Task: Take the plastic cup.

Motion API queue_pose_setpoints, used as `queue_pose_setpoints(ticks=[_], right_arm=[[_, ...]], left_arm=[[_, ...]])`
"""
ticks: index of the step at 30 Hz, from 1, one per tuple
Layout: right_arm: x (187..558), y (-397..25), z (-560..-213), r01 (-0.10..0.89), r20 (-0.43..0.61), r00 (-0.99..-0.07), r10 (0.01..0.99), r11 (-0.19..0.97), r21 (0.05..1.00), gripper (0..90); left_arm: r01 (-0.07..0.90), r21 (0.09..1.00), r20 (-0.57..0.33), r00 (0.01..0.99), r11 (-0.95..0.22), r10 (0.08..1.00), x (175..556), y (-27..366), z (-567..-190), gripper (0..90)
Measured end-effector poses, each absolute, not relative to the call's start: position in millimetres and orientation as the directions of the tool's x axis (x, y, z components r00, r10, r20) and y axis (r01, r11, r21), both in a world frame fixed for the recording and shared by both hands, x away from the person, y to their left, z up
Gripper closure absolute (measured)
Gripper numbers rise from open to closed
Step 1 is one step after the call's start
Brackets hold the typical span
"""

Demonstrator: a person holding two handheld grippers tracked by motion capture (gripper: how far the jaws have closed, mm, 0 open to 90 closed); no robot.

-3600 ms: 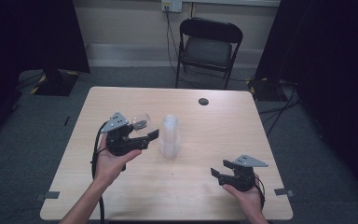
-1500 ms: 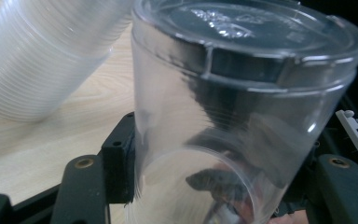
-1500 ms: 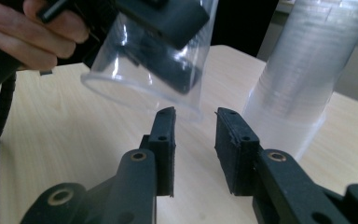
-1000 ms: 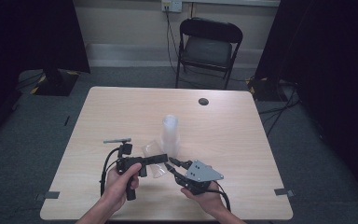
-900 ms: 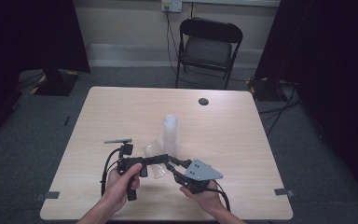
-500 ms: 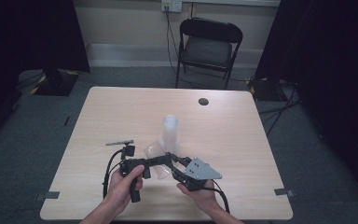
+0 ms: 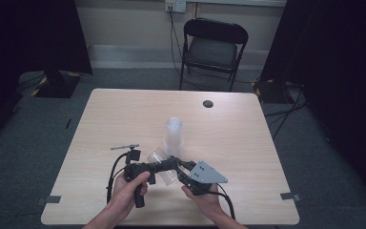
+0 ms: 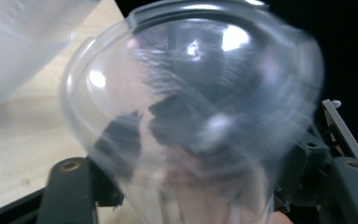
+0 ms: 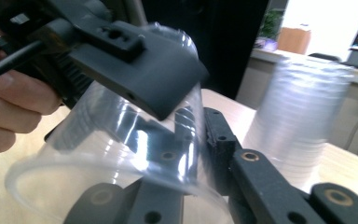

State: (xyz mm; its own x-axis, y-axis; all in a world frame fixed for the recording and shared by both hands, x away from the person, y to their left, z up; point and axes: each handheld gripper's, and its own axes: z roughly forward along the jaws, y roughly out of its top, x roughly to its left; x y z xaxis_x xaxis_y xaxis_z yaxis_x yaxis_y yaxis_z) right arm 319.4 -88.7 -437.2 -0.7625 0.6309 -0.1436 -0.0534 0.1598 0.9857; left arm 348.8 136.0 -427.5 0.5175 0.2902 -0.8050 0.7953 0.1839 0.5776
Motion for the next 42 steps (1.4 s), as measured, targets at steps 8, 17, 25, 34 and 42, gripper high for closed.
queue_pose_setpoints(ticks=[8, 17, 25, 34, 42], right_arm=[[317, -90, -436, -0.053, -0.140, -0.764, 0.630, 0.155, 0.986, 89.9], [312, -92, -434, -0.016, -0.105, -0.776, 0.622, 0.147, 0.989, 90.0], [310, -94, -435, -0.006, -0.098, -0.785, 0.612, 0.150, 0.989, 90.0], [311, -97, -436, 0.028, -0.065, -0.802, 0.593, 0.145, 0.989, 90.0], [313, -100, -435, 0.062, -0.030, -0.828, 0.560, 0.145, 0.987, 90.0]], left_arm=[[0.771, 0.614, -0.773, 0.546, 0.169, 0.323, 348, 136, -423, 24.3], [0.755, 0.637, -0.756, 0.570, 0.159, 0.323, 348, 136, -421, 21.1], [0.747, 0.637, -0.756, 0.560, 0.190, 0.339, 349, 142, -420, 20.1], [0.723, 0.658, -0.742, 0.574, 0.209, 0.347, 350, 147, -420, 20.2], [0.663, 0.720, -0.675, 0.601, 0.205, 0.428, 350, 153, -414, 16.3]])
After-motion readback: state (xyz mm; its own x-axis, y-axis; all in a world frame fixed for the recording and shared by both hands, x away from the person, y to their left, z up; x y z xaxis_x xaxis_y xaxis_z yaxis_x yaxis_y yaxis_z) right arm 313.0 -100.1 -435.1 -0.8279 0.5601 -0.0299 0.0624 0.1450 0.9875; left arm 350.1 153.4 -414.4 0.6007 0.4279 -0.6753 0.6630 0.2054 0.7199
